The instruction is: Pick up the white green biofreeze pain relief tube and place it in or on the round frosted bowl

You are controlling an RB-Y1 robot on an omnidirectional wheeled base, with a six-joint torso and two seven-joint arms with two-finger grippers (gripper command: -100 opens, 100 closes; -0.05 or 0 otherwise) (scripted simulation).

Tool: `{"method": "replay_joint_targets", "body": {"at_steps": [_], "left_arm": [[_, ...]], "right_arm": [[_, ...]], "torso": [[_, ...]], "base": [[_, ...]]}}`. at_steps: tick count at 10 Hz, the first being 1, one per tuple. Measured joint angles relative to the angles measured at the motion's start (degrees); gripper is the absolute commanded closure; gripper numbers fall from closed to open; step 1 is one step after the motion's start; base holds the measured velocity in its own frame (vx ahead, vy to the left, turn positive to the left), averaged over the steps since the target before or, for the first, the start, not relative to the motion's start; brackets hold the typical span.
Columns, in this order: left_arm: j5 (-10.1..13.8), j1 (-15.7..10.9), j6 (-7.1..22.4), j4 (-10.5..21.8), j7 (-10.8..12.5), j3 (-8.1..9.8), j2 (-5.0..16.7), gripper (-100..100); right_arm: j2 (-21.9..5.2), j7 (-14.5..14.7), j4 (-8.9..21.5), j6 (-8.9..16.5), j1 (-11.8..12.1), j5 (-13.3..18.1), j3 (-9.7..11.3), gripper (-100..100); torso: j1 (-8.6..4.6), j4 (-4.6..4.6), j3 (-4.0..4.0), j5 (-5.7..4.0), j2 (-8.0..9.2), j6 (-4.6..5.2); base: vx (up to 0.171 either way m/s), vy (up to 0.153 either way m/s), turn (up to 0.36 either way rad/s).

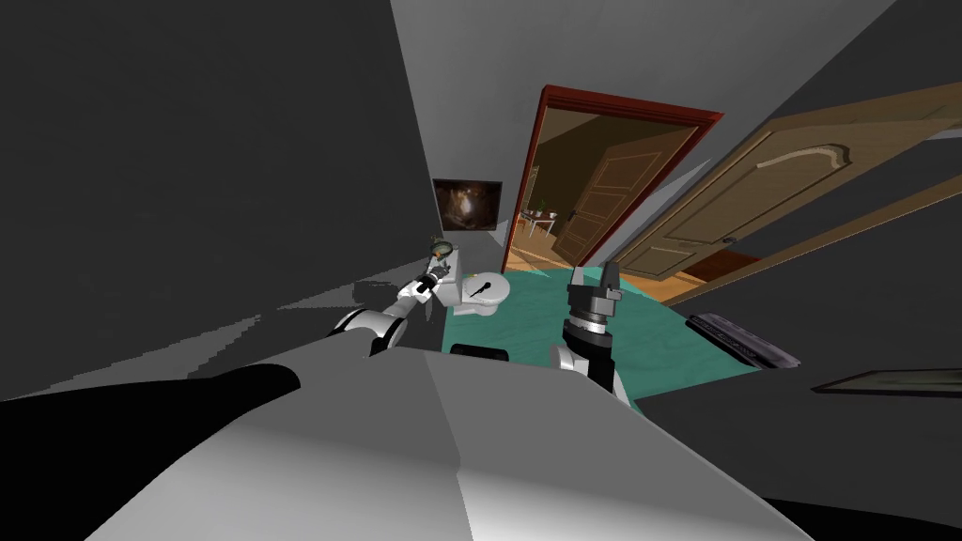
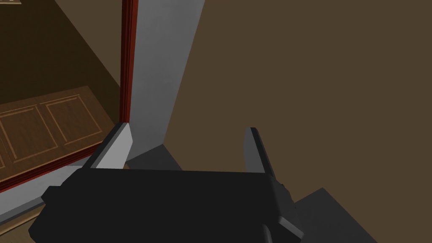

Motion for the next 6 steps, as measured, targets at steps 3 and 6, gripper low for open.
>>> {"method": "replay_joint_targets", "body": {"at_steps": [3, 6], "left_arm": [[0.0, 0.0, -0.1, 0.0, 0.0, -0.08, -0.1, 100], [0.1, 1.9, 0.1, -2.4, 0.5, 0.15, 0.5, 100]], "right_arm": [[0.0, 0.0, 0.0, 0.0, 0.0, 0.0, 0.0, 0], [0.0, 0.0, 0.0, 0.0, 0.0, 0.0, 0.0, 0]], "torso": [[0.06, 0.00, 0.00, -0.01, -0.01, -0.11], [0.16, 0.01, 0.03, 0.00, 0.05, -0.22]], "base": [[0.000, -0.001, -0.003], [0.002, 0.004, 0.006]]}}
